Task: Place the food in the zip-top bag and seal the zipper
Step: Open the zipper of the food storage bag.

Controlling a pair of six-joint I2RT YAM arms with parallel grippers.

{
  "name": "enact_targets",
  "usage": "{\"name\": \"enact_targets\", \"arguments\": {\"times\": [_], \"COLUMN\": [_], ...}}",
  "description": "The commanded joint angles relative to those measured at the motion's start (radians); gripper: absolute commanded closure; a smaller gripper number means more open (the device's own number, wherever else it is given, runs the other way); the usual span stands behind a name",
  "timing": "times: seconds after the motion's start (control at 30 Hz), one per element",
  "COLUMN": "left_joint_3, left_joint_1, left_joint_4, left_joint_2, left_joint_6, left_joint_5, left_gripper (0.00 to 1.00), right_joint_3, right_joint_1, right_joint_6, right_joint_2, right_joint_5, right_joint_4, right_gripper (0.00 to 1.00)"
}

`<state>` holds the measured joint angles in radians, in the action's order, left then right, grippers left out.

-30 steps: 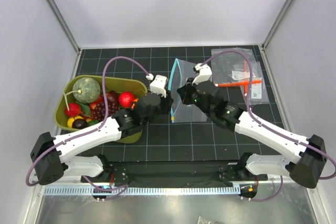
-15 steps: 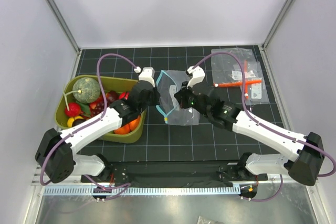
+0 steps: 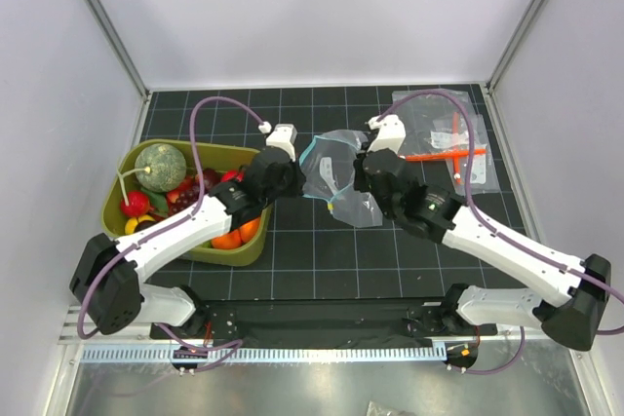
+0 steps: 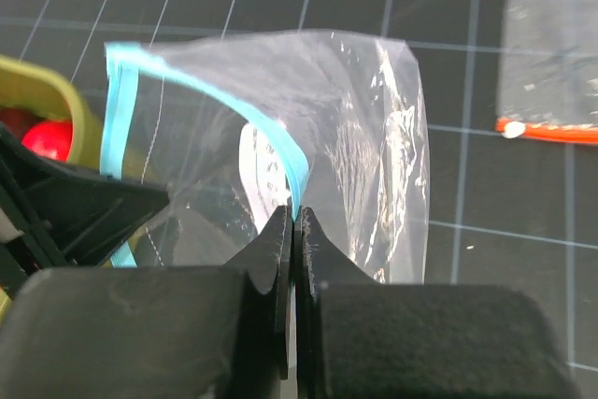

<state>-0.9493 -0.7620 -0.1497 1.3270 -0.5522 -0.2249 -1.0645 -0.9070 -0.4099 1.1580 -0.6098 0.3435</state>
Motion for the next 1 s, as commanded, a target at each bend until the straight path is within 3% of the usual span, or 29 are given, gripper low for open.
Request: {"name": "enact_targets", "arguments": {"times": [0.0, 0.2, 0.3, 0.33, 0.43, 0.53, 0.8, 0.9, 0.97], "left_joint_3": [-0.052, -0.086, -0.098, -0.095, -0.083, -0.069, -0.089, -0.077, -0.066], "left_joint_1": [-0.017, -0.019, -0.026, -0.033, -0.043, -0.043, -0.043, -0.043, -0.043], "left_joint_4": [-0.034, -0.068, -0.083, -0.077, -0.079, -0.079, -0.185, -0.2, -0.223], "left_joint_2": [0.026, 0.069, 0.057, 0.045, -0.017, -0.083, -0.236, -0.308, -0.339], "left_joint_6": [0.012, 0.012, 0.018, 0.029, 0.046, 0.051, 0.054, 0.055, 0.043], "left_joint_5": [-0.028, -0.039, -0.007, -0.011, -0.008, 0.024, 0.016, -0.042, -0.167], "left_gripper": [1.0, 0.94, 0.72, 0.58, 0.35, 0.23, 0.11, 0.09, 0.06], "right_joint_3": [-0.028, 0.008, 0.008, 0.012, -0.011, -0.012, -0.041, -0.043, -0.045], "right_joint_1": [-0.003, -0.003, -0.003, -0.003, -0.003, -0.003, -0.003, -0.003, -0.003], "right_joint_6": [0.02, 0.028, 0.028, 0.028, 0.02, 0.014, 0.02, 0.02, 0.022], "right_joint_2": [-0.079, -0.142, -0.129, -0.121, -0.063, -0.012, 0.075, 0.075, 0.071], "right_joint_5": [-0.128, -0.125, -0.085, -0.081, -0.048, -0.031, -0.057, -0.073, -0.087], "right_joint_4": [0.003, -0.021, -0.023, -0.031, -0.026, -0.032, -0.018, -0.015, -0.006], "right_gripper": [0.99, 0.99, 0.99, 0.99, 0.99, 0.99, 0.99, 0.99, 0.99]}}
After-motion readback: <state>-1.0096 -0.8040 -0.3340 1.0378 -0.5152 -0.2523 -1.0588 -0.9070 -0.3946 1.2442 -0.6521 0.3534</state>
